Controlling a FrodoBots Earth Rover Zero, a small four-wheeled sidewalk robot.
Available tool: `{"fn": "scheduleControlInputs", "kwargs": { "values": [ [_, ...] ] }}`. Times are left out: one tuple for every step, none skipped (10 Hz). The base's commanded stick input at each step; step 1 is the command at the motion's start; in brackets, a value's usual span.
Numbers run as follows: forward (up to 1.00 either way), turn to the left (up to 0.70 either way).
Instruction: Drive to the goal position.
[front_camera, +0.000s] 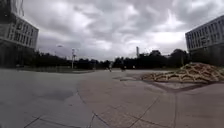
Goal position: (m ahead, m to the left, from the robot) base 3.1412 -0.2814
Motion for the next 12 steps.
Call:
{"fn": "scheduleControlInputs", "kwargs": {
  "values": [
    [0.70,-0.15],
    [0.70,0.00],
    [0.70,0.00],
    [0.70,0.00],
    [0.70,0.00],
    [0.70,0.00],
    [0.70,0.00],
    [0.70,0.00],
    [0.70,0.00],
    [0.70,0.00],
    [0.70,0.00],
    [0.70,0.00]
  ]
}}
